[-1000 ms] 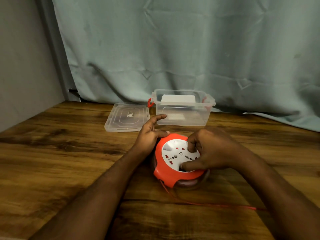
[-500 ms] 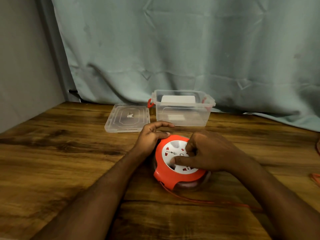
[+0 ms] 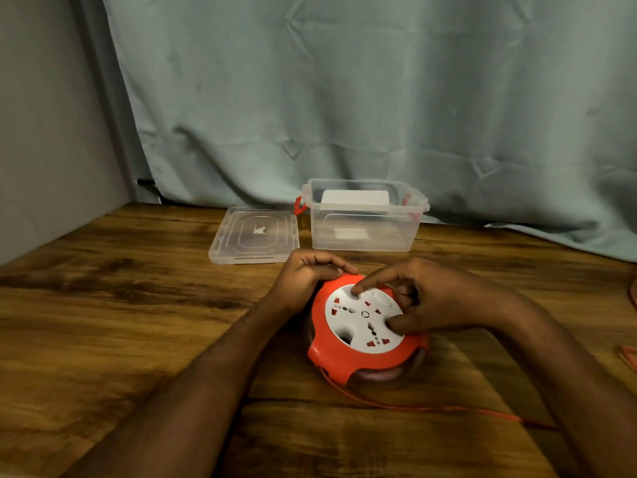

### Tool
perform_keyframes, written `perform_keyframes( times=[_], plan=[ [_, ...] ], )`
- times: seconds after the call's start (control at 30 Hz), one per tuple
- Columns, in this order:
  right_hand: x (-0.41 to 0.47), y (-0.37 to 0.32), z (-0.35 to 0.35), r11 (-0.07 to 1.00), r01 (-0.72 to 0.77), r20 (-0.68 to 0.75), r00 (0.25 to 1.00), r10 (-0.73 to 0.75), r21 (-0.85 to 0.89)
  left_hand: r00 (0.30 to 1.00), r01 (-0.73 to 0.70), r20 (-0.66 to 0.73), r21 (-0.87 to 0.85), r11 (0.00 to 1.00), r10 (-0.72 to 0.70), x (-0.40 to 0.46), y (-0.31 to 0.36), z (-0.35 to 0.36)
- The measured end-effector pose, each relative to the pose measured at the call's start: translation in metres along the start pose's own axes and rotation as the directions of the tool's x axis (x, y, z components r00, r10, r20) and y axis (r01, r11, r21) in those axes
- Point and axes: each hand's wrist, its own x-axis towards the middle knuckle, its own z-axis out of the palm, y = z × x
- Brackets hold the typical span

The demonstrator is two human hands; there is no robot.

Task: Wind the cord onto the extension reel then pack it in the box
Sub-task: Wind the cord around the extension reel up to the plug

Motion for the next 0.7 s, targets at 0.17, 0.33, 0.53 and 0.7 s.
perform_keyframes(
  times=[0.17, 0.33, 0.53, 0.7],
  plan=[
    [0.000, 0.003, 0.001, 1.000, -0.023, 0.002, 1.000, 0.023, 0.015, 1.000, -0.017, 0.026, 0.028, 0.999, 0.017, -0.002, 0.001, 0.001],
    [-0.003, -0.005, -0.003, 0.999, -0.043, 0.014, 0.999, 0.043, 0.013, 1.000, -0.011, 0.019, 0.020, 1.000, 0.011, -0.001, 0.000, -0.001],
    [-0.005, -0.014, -0.003, 0.989, -0.106, -0.071, 0.993, 0.099, -0.104, 1.000, 0.023, -0.005, 0.010, 1.000, -0.023, 0.000, -0.002, 0.001],
    [-0.002, -0.014, 0.003, 0.969, -0.114, -0.110, 0.990, 0.092, -0.220, 1.000, 0.025, -0.019, 0.049, 0.998, -0.025, 0.000, 0.000, 0.001]
  ],
)
